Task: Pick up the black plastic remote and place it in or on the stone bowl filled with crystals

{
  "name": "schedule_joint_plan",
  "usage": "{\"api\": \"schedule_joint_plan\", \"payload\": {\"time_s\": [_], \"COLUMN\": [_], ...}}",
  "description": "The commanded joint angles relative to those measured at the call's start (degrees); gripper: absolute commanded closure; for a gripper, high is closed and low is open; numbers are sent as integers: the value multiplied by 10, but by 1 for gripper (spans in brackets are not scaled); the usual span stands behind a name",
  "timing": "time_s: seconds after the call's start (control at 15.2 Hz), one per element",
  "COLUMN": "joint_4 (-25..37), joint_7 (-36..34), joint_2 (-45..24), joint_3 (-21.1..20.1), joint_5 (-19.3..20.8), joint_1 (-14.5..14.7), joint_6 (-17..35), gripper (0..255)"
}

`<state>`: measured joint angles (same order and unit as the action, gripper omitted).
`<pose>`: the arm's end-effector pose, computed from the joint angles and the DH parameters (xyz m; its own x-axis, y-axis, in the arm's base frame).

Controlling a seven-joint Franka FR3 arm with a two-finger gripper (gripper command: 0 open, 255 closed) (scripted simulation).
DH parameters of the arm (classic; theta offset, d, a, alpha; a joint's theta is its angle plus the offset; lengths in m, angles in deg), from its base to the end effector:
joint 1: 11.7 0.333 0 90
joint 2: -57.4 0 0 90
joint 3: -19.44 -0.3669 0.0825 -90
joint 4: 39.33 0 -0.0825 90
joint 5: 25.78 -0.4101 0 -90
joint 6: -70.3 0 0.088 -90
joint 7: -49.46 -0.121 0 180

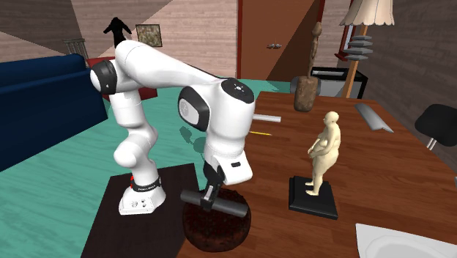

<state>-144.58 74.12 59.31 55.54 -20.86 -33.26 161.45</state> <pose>0.2823 -0.4726 0.5479 0.8264 -0.5165 -0.2242 -0.5360 -0.8436 -0.0328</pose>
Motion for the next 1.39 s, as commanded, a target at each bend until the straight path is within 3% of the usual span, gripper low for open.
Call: {"api": "schedule_joint_plan", "payload": {"time_s": [0.0,0.46,0.53,0.86,1.12,1.32], "joint_4": [-14,-14,-13,-14,82,82], "joint_7": [-1,-1,-1,-1,11,11], "joint_2": [0,0,0,0,-26,-26], "joint_3": [0,0,0,0,2,2], "joint_5": [0,0,0,0,-14,-14], "joint_1": [0,0,0,0,-1,-1], "joint_6": [14,14,14,14,-61,-61], "gripper": [255,255,0,0,0,0]}}
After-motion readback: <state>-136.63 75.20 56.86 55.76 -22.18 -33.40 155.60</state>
